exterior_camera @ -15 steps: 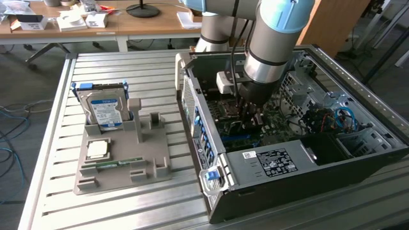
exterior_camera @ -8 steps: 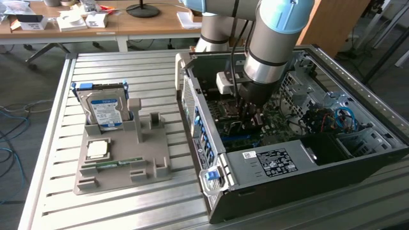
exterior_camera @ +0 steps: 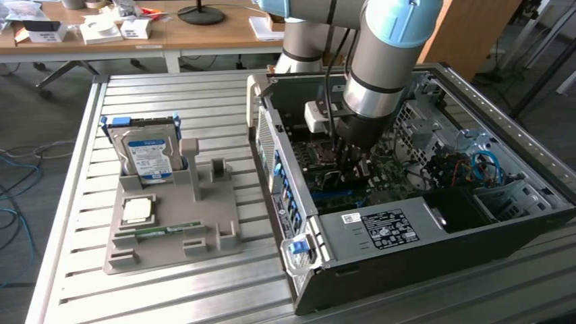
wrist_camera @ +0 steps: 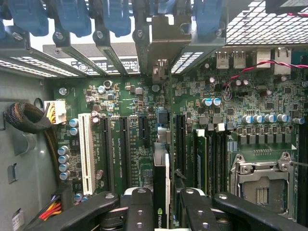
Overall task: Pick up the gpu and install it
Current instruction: 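Insert the gpu into the slot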
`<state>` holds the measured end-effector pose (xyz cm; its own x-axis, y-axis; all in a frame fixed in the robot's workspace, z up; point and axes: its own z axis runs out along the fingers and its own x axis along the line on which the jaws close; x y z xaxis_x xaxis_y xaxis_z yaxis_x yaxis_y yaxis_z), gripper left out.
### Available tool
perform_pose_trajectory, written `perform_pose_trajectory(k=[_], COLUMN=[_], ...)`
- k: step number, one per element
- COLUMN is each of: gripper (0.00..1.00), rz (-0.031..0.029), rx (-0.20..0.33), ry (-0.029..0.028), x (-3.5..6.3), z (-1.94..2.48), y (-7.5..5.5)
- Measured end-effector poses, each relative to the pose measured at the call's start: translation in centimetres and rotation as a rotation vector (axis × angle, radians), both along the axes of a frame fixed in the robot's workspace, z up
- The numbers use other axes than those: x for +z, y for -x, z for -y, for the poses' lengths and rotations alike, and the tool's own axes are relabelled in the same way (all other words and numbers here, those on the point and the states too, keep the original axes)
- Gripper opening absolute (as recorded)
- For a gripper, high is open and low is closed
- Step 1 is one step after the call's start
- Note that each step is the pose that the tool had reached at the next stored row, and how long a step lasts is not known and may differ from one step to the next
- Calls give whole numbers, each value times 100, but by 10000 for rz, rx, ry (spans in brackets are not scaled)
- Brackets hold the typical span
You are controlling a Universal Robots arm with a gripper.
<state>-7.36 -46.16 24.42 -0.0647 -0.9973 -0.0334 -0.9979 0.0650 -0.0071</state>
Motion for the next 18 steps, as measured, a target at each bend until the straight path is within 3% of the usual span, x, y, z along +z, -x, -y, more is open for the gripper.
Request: perform_pose_trajectory(k=[18], gripper=[26], rz=[-3], rx=[0], ry=[6], x=[-10], z=[1], y=[0])
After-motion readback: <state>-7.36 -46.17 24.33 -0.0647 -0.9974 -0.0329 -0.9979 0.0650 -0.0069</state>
